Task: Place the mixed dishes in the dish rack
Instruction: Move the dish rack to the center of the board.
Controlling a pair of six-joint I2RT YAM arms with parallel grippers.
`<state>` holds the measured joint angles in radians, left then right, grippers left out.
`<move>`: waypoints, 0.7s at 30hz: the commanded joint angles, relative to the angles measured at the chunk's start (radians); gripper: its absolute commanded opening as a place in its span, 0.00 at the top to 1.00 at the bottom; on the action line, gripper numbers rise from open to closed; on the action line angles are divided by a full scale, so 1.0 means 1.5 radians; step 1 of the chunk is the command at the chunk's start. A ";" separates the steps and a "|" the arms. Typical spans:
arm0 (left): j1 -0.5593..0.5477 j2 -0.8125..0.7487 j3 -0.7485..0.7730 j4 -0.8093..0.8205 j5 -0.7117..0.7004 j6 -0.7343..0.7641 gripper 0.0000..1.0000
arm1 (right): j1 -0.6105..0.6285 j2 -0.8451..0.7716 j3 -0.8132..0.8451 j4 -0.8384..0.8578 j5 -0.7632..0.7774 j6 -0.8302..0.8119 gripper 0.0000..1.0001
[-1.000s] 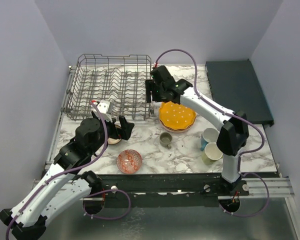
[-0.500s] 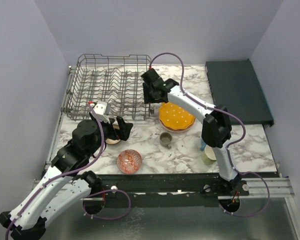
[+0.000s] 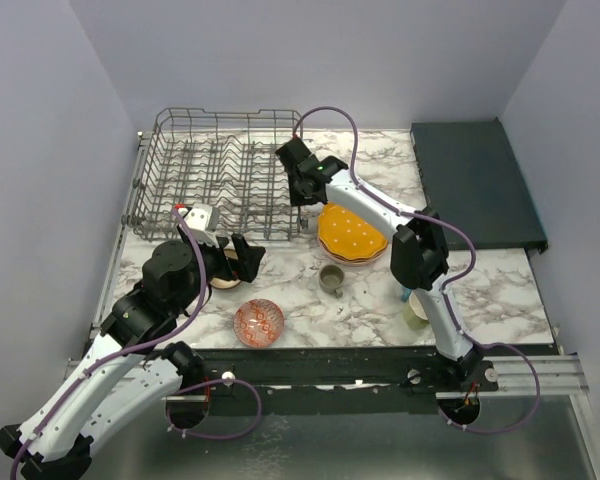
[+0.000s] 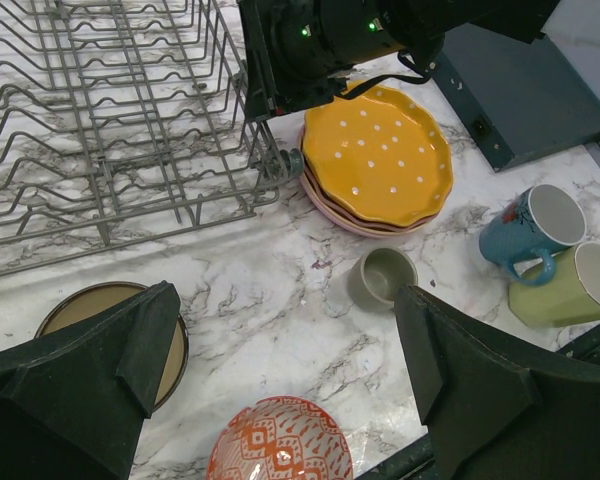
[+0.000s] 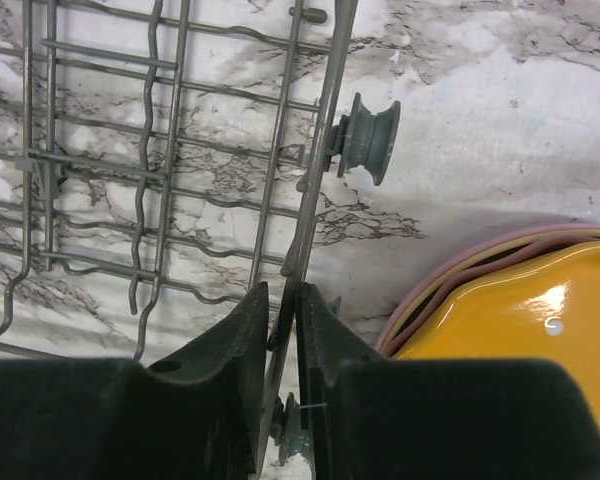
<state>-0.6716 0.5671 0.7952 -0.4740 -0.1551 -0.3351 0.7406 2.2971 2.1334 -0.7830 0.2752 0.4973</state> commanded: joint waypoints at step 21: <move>0.000 0.008 -0.010 -0.007 -0.017 0.003 0.01 | -0.006 -0.041 -0.066 0.065 0.027 -0.229 1.00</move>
<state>-0.6716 0.5747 0.7940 -0.4740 -0.1555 -0.3351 0.7353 2.2879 2.0846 -0.6907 0.3462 0.3080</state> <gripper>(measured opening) 0.986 0.101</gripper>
